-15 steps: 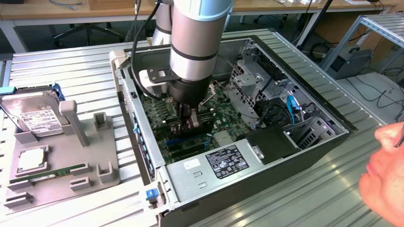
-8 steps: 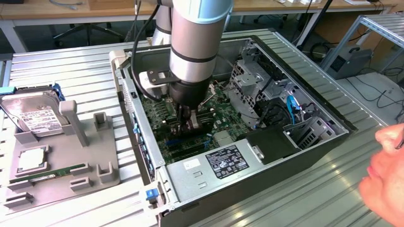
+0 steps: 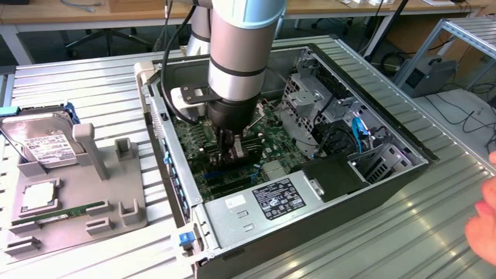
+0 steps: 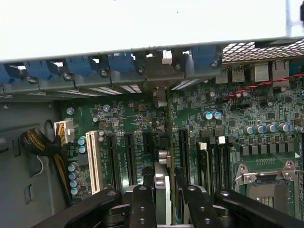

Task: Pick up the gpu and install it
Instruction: 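Insert the gpu into the slot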

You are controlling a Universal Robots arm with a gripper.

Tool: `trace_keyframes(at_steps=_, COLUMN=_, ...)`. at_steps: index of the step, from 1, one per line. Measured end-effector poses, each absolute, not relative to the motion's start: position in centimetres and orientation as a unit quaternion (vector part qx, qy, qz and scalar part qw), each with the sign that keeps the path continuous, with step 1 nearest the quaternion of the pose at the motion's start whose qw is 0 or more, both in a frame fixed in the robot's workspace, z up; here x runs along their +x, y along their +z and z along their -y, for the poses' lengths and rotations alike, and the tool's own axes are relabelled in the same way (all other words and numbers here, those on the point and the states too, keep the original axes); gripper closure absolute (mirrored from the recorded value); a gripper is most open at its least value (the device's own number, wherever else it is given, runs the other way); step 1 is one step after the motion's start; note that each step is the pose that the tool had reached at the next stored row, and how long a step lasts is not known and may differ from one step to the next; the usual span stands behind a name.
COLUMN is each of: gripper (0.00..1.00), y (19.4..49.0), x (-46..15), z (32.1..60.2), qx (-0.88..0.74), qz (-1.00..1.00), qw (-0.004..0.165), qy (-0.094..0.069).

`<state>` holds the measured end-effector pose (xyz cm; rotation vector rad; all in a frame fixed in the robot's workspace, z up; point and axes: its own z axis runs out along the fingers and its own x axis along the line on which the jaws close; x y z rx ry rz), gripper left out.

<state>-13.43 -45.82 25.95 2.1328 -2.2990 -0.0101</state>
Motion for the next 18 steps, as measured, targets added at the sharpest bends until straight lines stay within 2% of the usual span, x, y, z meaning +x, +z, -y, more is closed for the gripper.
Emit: trace_keyframes(at_steps=18, gripper=0.73, y=26.33, x=-13.42, z=45.78, qx=0.699, qz=0.715, qw=0.003, qy=-0.003)
